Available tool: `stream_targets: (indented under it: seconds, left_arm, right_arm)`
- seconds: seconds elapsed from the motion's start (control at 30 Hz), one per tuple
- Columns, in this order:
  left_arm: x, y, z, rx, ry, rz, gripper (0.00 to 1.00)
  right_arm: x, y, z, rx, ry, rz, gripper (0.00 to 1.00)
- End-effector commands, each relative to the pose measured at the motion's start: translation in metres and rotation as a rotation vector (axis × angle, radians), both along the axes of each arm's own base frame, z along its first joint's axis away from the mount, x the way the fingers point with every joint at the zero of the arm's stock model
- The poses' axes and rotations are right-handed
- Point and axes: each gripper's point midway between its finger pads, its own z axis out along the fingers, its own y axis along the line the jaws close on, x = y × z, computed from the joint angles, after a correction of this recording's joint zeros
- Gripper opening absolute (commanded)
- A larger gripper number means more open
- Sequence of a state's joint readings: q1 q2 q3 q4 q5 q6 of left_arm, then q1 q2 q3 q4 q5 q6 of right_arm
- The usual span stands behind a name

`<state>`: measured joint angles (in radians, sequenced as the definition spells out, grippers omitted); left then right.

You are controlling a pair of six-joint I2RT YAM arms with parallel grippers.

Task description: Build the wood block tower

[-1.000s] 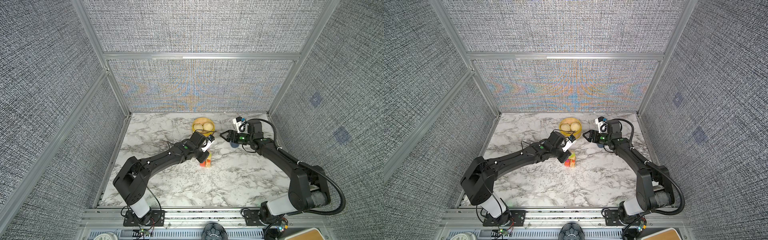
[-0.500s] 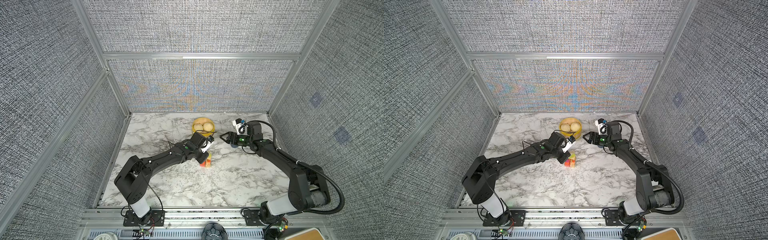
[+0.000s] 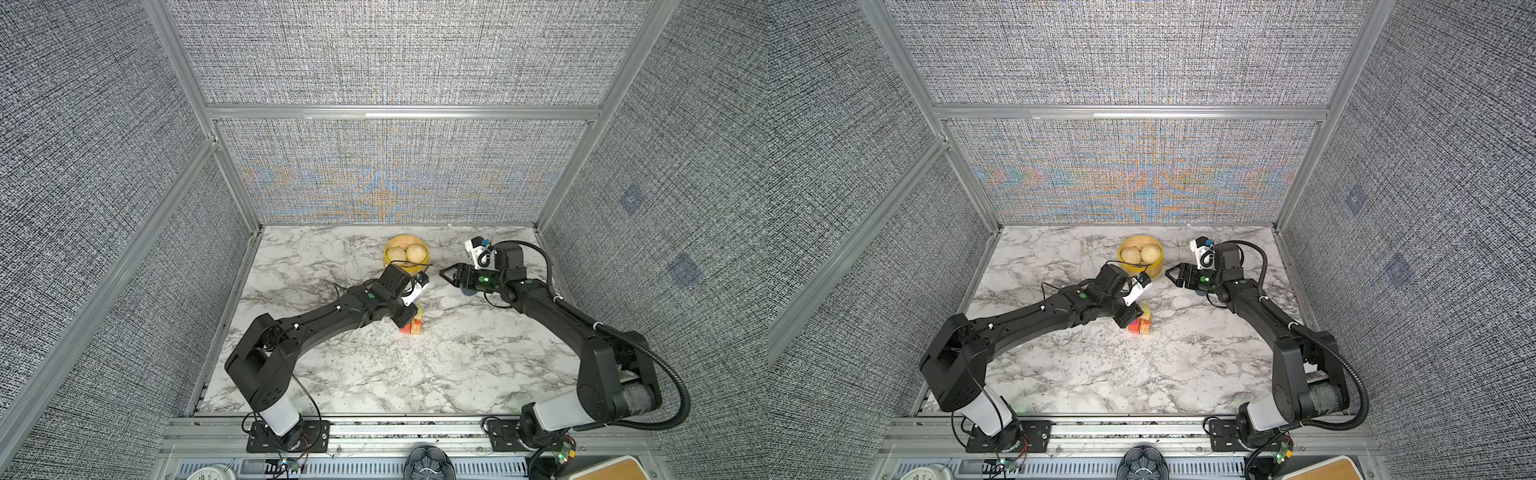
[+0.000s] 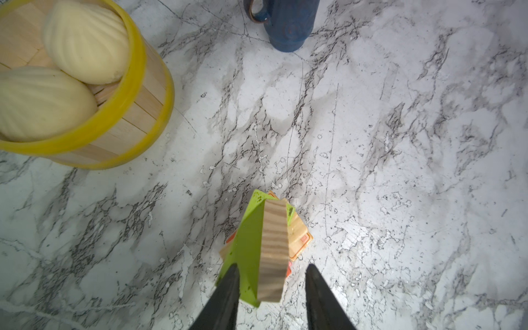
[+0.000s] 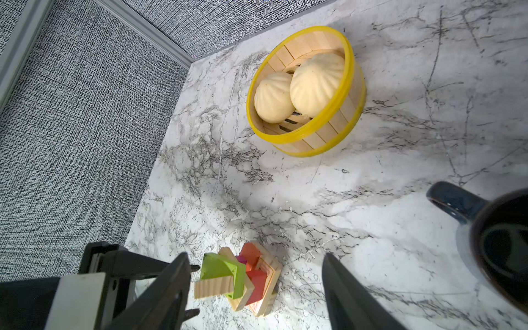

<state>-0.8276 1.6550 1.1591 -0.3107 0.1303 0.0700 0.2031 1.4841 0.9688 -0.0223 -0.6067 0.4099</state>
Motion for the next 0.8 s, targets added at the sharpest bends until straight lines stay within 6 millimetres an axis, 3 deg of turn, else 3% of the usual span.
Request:
stream_targets:
  seconds: [0.0, 0.2, 0.3, 0.37, 0.47, 0.57, 0.67, 0.77]
  left_arm:
    - [0.002, 0.0, 0.01, -0.016, -0.021, 0.006, 0.42]
    - [0.006, 0.004, 0.033, -0.029, -0.068, 0.027, 0.49]
    - [0.009, 0.012, 0.052, -0.043, -0.118, 0.062, 0.71]
    - [0.012, 0.019, 0.067, -0.059, -0.164, 0.099, 0.99]
    - [0.023, 0.044, 0.092, -0.064, -0.254, 0.239, 0.99]
    - [0.04, 0.09, 0.122, -0.056, -0.387, 0.486, 0.99]
    - [0.035, 0.118, 0.148, -0.099, -0.477, 0.57, 1.0]
    - [0.032, 0.145, 0.168, -0.152, -0.583, 0.646, 1.0]
  right_arm:
    - [0.001, 0.002, 0.008, 0.009, -0.024, 0.007, 0.74]
    - [0.0, 0.001, 0.016, 0.011, -0.039, 0.006, 0.74]
    - [0.0, -0.001, 0.023, 0.009, -0.059, -0.007, 0.74]
    - [0.0, -0.005, 0.029, -0.003, -0.083, -0.024, 0.75]
    - [-0.001, -0.017, 0.037, -0.055, -0.129, -0.083, 0.76]
    - [-0.003, -0.036, 0.04, -0.136, -0.168, -0.163, 0.79]
    - [-0.004, -0.058, 0.038, -0.233, -0.217, -0.246, 0.83]
    - [-0.006, -0.082, 0.029, -0.319, -0.227, -0.354, 0.93]
